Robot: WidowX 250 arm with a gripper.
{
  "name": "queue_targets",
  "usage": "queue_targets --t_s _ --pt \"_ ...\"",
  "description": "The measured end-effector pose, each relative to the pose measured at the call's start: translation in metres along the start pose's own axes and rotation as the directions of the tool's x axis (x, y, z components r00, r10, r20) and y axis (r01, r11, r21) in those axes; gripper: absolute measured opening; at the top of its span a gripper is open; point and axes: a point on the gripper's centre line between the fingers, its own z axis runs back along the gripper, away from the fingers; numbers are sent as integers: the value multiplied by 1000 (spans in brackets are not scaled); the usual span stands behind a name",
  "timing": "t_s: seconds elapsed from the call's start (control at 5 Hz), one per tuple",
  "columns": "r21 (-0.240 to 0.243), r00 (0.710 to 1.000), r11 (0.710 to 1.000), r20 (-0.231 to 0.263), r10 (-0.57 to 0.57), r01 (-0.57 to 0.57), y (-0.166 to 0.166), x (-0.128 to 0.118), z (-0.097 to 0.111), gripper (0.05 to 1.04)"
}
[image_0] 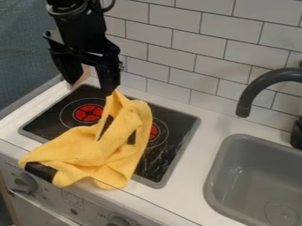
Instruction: Lift the top of the cloth
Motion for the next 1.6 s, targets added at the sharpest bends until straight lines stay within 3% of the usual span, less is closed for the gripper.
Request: queue_targets --t_s 0.2,0.6,1.0,1.6 --pt "-6 1000 1000 -16 0 0 -2 -3 -5 999" --pt "-43 993 999 -118 25 -30 3 3 -60 1000" --pt "-105 986 994 -168 20 -38 9 10 -111 999" --pt "-65 986 997 -167 19 -30 20 20 -148 999"
